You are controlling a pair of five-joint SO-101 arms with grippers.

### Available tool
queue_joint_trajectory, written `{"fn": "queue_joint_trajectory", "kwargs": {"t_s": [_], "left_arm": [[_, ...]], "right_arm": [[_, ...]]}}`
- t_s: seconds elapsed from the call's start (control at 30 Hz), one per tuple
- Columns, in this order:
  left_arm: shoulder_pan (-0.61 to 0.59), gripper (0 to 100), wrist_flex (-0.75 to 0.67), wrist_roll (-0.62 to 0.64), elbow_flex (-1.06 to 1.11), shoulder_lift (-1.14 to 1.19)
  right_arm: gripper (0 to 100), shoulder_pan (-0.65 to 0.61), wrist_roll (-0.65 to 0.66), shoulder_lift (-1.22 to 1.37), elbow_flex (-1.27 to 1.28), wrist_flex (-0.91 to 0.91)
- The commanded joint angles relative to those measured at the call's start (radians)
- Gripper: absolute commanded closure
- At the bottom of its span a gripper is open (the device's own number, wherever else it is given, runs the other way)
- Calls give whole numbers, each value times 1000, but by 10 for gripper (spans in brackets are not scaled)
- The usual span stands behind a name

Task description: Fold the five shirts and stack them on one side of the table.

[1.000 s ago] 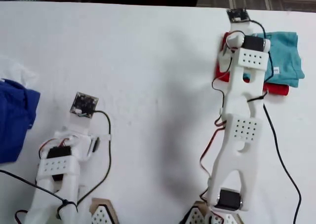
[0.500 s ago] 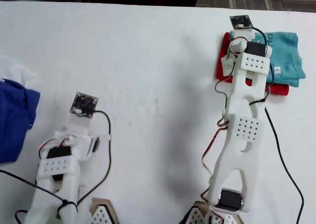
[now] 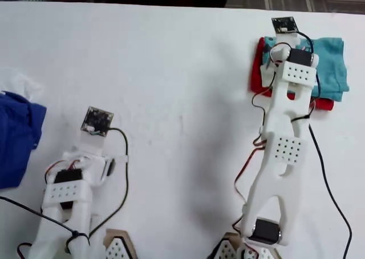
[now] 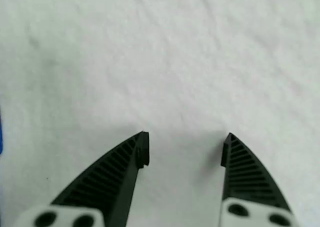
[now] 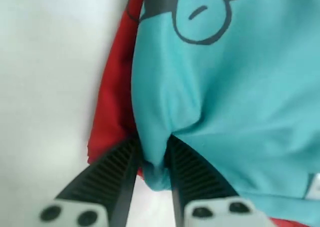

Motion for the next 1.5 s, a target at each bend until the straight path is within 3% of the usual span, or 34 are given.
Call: {"fn": "queue_joint_trajectory", "kwargs": {"t_s": [0.0,0.5,0.77,1.03,1.2,1.27,1.47], "left_arm": [[-2,749,-15,-6,-2,-18],[-2,749,-15,-6,-2,-18],[-2,749,-15,-8,-2,-18],[-2,749,-17,-9,-2,-18],[-2,749,-17,-12,-2,-18],[-2,749,-17,-12,-2,-18],[-2,749,-17,-14,-2,-18]], "right_arm": [[979,-36,2,-128,-40,22],[965,-73,2,-105,-34,50],[725,-74,0,-143,-94,111],[782,-71,0,-317,-333,291],[992,-33,0,-424,-334,291],[957,-21,0,-486,-334,292],[979,-48,0,-846,-181,295]]}}
